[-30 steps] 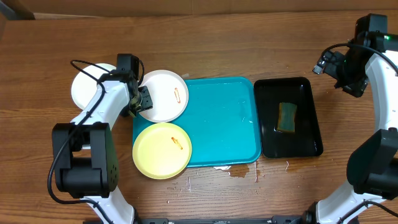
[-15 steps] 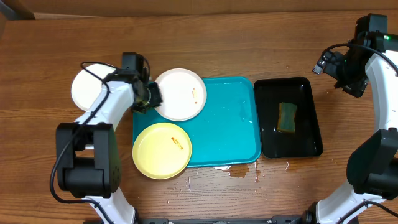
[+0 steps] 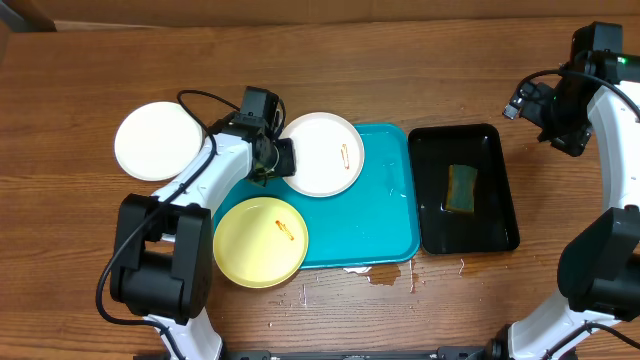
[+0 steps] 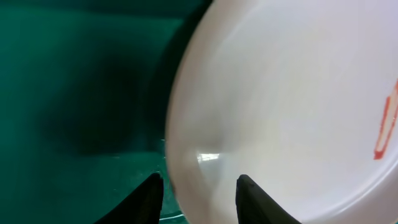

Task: Clean dirty plates on tray and stack at the side
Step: 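Grip the white plate rim with left gripper and drag it right, then lower right gripper into black tray and grasp the sponge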

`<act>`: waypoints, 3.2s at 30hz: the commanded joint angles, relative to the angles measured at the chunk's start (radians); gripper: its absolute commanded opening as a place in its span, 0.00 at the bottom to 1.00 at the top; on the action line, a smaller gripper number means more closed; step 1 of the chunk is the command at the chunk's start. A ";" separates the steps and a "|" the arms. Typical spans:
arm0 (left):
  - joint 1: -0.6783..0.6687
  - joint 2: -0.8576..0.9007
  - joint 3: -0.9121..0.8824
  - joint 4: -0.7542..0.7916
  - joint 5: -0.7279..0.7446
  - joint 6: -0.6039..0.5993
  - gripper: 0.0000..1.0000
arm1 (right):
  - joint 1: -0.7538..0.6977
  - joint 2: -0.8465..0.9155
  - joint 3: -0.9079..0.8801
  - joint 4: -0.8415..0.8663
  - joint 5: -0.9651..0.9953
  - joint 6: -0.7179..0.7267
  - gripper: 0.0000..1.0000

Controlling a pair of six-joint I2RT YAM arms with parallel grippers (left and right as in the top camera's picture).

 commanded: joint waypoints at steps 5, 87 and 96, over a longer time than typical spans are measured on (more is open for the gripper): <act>0.006 0.005 -0.002 0.012 -0.106 -0.045 0.33 | -0.002 -0.008 0.023 0.005 0.005 0.000 1.00; 0.000 0.094 -0.008 0.080 0.094 0.039 0.04 | 0.270 -0.008 -0.505 0.259 0.036 -0.003 0.45; 0.000 0.094 -0.004 0.072 0.124 0.080 0.05 | 0.269 -0.008 -0.531 0.297 0.036 -0.003 0.47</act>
